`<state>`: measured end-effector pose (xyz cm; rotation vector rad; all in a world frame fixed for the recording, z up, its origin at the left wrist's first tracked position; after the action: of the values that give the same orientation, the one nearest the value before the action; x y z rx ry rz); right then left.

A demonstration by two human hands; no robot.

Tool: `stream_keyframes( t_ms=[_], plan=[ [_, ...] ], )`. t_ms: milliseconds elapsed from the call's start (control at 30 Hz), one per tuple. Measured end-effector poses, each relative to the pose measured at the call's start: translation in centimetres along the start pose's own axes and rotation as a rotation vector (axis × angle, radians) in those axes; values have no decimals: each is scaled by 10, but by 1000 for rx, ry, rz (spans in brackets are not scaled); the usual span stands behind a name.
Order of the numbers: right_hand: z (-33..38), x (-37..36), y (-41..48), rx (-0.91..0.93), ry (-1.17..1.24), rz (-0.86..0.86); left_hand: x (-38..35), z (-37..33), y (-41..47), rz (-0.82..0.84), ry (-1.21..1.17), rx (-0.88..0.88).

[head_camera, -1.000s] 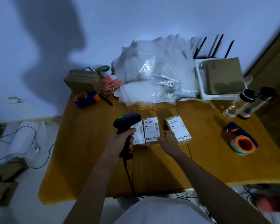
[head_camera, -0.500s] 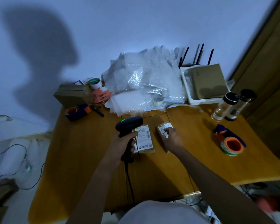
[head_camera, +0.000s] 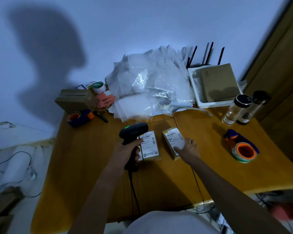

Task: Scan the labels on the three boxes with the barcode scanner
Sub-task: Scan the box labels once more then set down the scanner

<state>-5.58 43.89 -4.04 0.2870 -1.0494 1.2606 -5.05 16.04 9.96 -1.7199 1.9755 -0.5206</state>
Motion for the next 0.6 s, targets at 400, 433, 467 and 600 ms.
stream_keyframes(
  t_ms=[400, 433, 467, 600],
  plan=[
    [-14, -22, 2, -95, 100, 98, -4, 10, -3, 2, 36, 30],
    [-13, -22, 2, -98, 90, 101, -3, 10, -3, 3, 37, 32],
    [-14, -21, 2, -101, 80, 102, -3, 9, -3, 3, 36, 32],
    [-13, -20, 3, -115, 46, 114, -1, 8, -5, -10, 32, 30]
  ],
)
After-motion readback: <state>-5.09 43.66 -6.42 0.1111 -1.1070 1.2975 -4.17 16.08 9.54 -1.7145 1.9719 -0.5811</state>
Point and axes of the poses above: each hand's wrist, its own y-axis towards the middle knuckle, its own x-axis out of the back of the hand, z = x × y, the point moved 9 cm from there along y, towards the middle knuckle, and after that the axes turned 4 degrees about x, right-handed, at the moved point
